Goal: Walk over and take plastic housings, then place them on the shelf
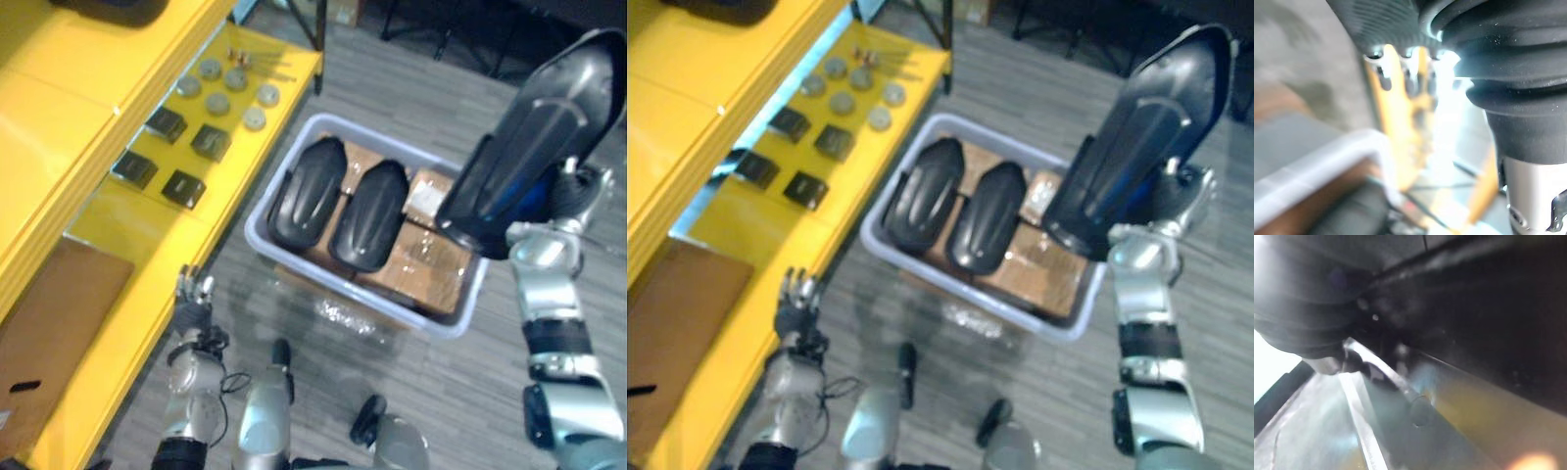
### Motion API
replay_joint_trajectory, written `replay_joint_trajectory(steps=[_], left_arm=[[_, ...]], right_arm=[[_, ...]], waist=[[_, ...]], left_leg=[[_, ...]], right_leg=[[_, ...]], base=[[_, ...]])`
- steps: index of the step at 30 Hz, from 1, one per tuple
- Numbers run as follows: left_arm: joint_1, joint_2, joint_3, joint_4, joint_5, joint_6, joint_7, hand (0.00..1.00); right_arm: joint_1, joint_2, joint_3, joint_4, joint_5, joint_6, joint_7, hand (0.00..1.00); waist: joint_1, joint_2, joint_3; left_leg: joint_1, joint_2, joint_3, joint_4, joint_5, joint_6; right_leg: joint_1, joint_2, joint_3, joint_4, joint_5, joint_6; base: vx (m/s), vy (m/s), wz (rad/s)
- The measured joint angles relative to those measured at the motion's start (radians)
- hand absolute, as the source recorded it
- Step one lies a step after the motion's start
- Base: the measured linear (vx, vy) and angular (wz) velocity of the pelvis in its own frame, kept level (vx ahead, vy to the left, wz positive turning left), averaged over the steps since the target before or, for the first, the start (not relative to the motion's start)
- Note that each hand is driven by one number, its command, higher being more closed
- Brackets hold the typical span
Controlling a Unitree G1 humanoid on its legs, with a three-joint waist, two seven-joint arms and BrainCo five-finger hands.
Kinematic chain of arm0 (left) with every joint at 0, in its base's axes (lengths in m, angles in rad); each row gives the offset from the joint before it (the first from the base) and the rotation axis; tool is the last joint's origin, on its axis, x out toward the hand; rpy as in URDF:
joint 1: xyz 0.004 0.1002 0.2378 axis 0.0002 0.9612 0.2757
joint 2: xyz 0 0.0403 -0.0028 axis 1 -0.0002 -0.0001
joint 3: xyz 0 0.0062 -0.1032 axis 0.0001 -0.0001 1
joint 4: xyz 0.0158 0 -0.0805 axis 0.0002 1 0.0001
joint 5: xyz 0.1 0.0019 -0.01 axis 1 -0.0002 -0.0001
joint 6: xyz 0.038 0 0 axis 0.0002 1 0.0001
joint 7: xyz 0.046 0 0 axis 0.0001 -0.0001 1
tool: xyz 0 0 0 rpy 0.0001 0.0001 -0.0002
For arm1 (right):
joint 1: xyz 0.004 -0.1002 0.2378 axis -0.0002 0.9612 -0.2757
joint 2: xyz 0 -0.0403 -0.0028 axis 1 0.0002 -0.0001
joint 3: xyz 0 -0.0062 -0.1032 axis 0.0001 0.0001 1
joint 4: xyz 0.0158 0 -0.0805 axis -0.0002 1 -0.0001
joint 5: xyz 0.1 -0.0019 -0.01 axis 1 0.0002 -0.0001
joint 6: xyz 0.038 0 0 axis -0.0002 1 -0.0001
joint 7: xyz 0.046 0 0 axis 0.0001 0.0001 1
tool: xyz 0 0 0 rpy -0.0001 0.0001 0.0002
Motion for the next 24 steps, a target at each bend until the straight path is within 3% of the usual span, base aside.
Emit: replay_joint_trajectory(steps=[2, 5, 10, 19, 24], left_arm=[[-0.007, 0.0, -0.002, -0.042, 0.05, 0.016, 0.001, 0.0], [-0.043, 0.006, -0.012, -0.098, 0.161, 0.052, 0.002, 0.0], [-0.141, 0.066, -0.071, -0.174, 0.29, 0.113, -0.015, 0.0], [-0.248, 0.081, -0.178, -0.184, 0.319, 0.196, -0.045, 0.0], [-0.277, 0.078, -0.193, -0.179, 0.319, 0.197, -0.041, 0.0]], right_arm=[[0.002, 0.007, 0.0, -0.02, -0.045, -0.008, 0.006, 1.0], [0.002, 0.009, 0.011, -0.052, -0.126, -0.058, 0.037, 1.0], [-0.022, 0.007, 0.089, -0.104, -0.22, -0.191, 0.089, 1.0], [-0.085, 0.003, 0.204, -0.141, -0.305, -0.322, 0.107, 1.0], [-0.092, 0.017, 0.251, -0.141, -0.328, -0.344, 0.107, 1.0]], waist=[[0.001, -0.002, -0.034], [-0.003, -0.002, -0.098], [-0.023, -0.004, -0.184], [-0.035, -0.002, -0.202], [-0.037, -0.002, -0.202]], left_leg=[[0.036, -0.003, 0.019, -0.031, 0.0, 0.0], [0.104, -0.011, 0.031, -0.091, 0.005, 0.0], [0.21, -0.014, 0.045, -0.194, 0.032, -0.005], [0.272, -0.017, 0.073, -0.273, 0.067, -0.006], [0.278, -0.018, 0.072, -0.291, 0.086, -0.004]], right_leg=[[0.034, 0.007, 0.004, -0.054, 0.033, 0.004], [0.092, 0.015, 0.005, -0.116, 0.076, 0.006], [0.144, 0.02, 0.008, -0.129, 0.094, 0.004], [0.152, 0.021, 0.033, -0.129, 0.095, 0.004], [0.15, 0.022, 0.034, -0.129, 0.101, 0.003]], base=[[0.1, 0.01, -0.15], [0.11, 0.027, -0.08], [0.08, -0.005, -0.06], [-0.01, -0.018, -0.09], [-0.05, 0.0, 0.0]])
